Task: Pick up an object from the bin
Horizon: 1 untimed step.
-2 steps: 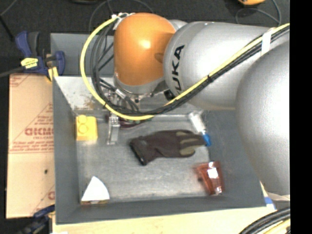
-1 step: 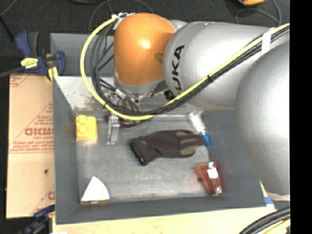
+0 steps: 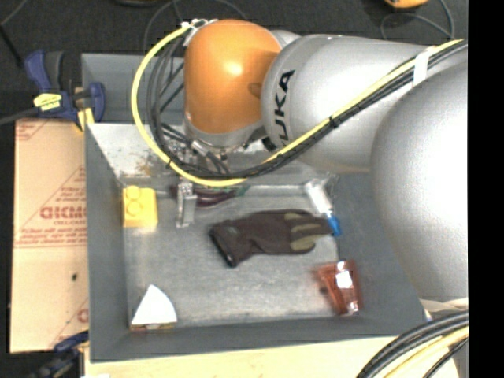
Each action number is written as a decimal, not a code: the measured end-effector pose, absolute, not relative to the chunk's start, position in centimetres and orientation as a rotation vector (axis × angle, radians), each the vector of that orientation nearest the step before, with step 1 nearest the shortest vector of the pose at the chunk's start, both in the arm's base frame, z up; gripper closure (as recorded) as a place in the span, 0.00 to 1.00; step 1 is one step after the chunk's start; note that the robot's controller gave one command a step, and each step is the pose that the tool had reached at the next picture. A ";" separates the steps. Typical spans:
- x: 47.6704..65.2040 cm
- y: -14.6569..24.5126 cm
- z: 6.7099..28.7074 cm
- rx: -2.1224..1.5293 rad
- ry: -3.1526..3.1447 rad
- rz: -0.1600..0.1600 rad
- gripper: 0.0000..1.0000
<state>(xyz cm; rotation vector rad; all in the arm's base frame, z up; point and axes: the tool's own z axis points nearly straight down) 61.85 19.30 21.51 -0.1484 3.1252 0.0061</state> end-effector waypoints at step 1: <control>60.5 16.2 18.5 -0.195 3.130 0.002 0.00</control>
Offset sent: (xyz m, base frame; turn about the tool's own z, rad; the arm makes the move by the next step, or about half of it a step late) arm -0.0027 -0.0545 -0.0589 0.0695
